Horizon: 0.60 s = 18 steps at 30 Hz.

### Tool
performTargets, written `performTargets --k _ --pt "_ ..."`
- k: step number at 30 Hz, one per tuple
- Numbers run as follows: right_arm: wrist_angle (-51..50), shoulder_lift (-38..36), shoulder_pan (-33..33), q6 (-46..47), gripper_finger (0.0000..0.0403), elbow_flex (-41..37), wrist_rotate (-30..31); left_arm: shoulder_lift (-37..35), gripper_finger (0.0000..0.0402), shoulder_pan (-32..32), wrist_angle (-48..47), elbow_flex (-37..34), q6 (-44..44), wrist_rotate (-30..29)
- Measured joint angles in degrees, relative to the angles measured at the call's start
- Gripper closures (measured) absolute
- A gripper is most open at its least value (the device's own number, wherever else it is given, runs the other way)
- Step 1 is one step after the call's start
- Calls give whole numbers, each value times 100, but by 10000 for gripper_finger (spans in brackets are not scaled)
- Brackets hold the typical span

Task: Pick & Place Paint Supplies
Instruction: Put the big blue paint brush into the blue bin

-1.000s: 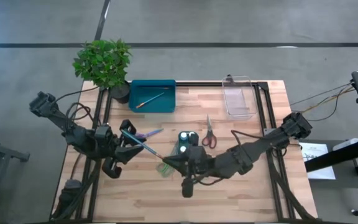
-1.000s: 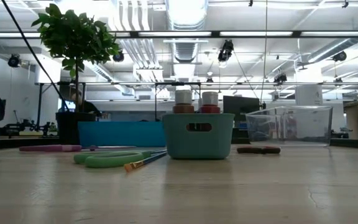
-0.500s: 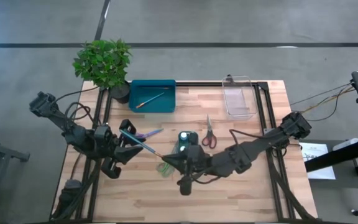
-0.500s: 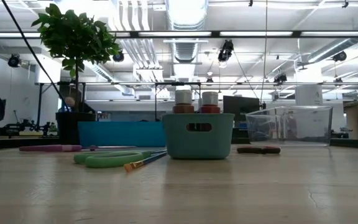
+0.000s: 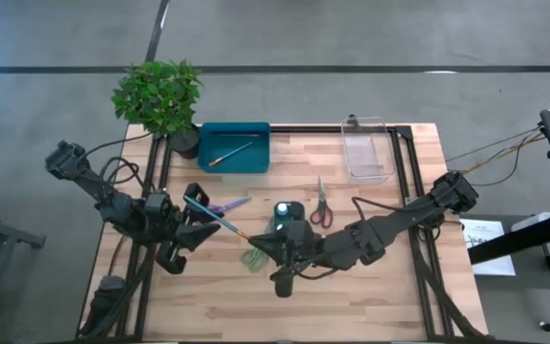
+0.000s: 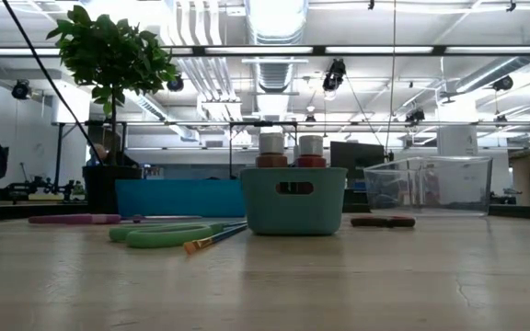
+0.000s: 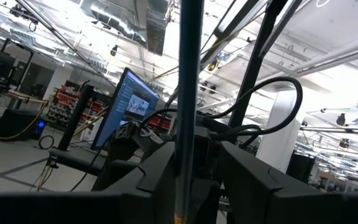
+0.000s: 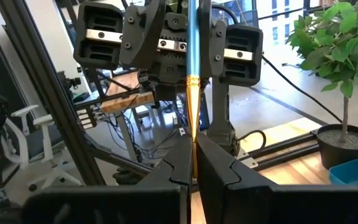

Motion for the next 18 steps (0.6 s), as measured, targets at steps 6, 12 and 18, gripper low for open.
performTargets --k 6,12,18 --pt "-2 0 0 0 395 2 -2 0 331 9 -2 0 0 -3" --pt "2 0 2 0 395 2 -14 0 378 18 -9 -2 28 -43" --pt "39 0 2 -66 395 2 -4 0 376 33 -7 -7 -91 -46"
